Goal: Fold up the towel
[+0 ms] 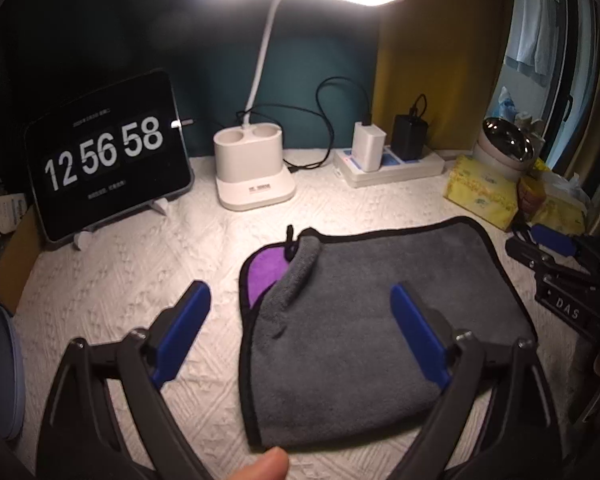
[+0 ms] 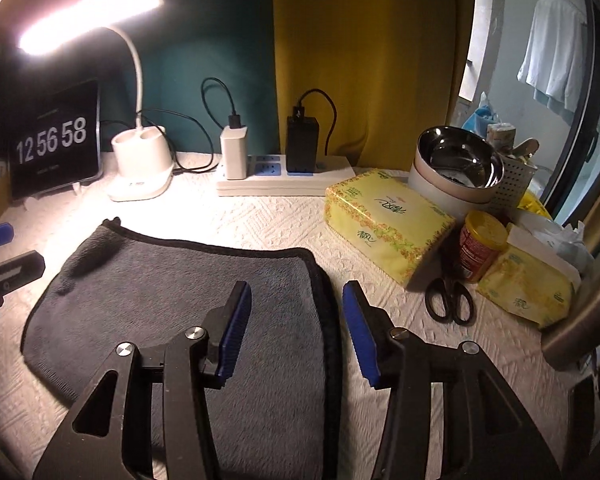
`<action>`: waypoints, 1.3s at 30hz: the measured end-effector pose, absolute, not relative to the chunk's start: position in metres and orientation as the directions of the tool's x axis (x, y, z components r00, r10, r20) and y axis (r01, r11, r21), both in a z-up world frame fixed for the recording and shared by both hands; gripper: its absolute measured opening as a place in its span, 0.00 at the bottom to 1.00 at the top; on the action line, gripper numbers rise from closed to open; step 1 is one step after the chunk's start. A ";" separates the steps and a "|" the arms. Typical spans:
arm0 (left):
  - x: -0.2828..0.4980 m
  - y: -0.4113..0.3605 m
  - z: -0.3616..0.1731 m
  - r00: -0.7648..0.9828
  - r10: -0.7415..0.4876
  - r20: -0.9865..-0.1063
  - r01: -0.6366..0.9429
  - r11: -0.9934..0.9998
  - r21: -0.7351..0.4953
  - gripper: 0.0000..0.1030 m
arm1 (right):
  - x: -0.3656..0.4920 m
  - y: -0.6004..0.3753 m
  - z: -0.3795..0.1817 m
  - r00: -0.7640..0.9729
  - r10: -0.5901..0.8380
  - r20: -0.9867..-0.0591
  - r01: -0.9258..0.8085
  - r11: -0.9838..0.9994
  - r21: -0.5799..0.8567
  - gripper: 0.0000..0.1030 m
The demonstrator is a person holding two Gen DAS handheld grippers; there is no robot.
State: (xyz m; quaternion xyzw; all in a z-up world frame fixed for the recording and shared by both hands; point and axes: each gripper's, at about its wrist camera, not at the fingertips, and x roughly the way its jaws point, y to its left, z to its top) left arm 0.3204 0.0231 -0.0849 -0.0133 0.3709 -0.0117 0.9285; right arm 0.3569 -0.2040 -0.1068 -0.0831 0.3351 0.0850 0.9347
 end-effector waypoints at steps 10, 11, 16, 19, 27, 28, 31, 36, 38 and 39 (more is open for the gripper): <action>0.253 0.023 -0.049 0.783 -0.058 -0.619 0.013 0.997 -0.078 0.90 | 0.296 -0.206 -0.075 0.795 0.143 -0.590 -0.241 0.966 -0.090 0.49; 0.246 0.023 -0.047 0.786 -0.046 -0.617 0.002 0.997 -0.072 0.90 | 0.291 -0.206 -0.072 0.799 0.145 -0.584 -0.240 0.967 -0.088 0.49; 0.208 0.029 -0.037 0.807 -0.009 -0.590 -0.031 0.998 -0.057 0.90 | 0.259 -0.210 -0.058 0.819 0.165 -0.549 -0.245 0.967 -0.074 0.49; 0.187 0.029 -0.032 0.819 -0.011 -0.573 -0.028 0.998 -0.060 0.90 | 0.237 -0.211 -0.049 0.830 0.177 -0.529 -0.250 0.966 -0.070 0.49; 0.140 0.025 -0.024 0.850 0.006 -0.527 -0.046 0.997 -0.063 0.90 | 0.188 -0.215 -0.032 0.856 0.203 -0.476 -0.265 0.962 -0.066 0.49; 0.136 0.025 -0.024 0.852 0.005 -0.523 -0.046 0.997 -0.065 0.90 | 0.180 -0.216 -0.030 0.859 0.206 -0.468 -0.267 0.961 -0.067 0.49; 0.120 0.026 -0.022 0.869 0.008 -0.494 -0.046 0.997 -0.065 0.90 | 0.162 -0.219 -0.027 0.874 0.215 -0.435 -0.267 0.962 -0.061 0.49; 0.096 0.024 -0.018 0.899 0.004 -0.438 -0.034 0.998 -0.060 0.90 | 0.136 -0.223 -0.022 0.895 0.221 -0.388 -0.265 0.962 -0.063 0.49; 0.087 0.023 -0.017 0.909 -0.001 -0.418 -0.029 0.997 -0.067 0.90 | 0.126 -0.224 -0.021 0.901 0.220 -0.375 -0.262 0.963 -0.064 0.49; 0.083 0.022 -0.018 0.913 -0.010 -0.408 -0.021 0.997 -0.073 0.90 | 0.122 -0.224 -0.020 0.903 0.220 -0.369 -0.261 0.963 -0.064 0.49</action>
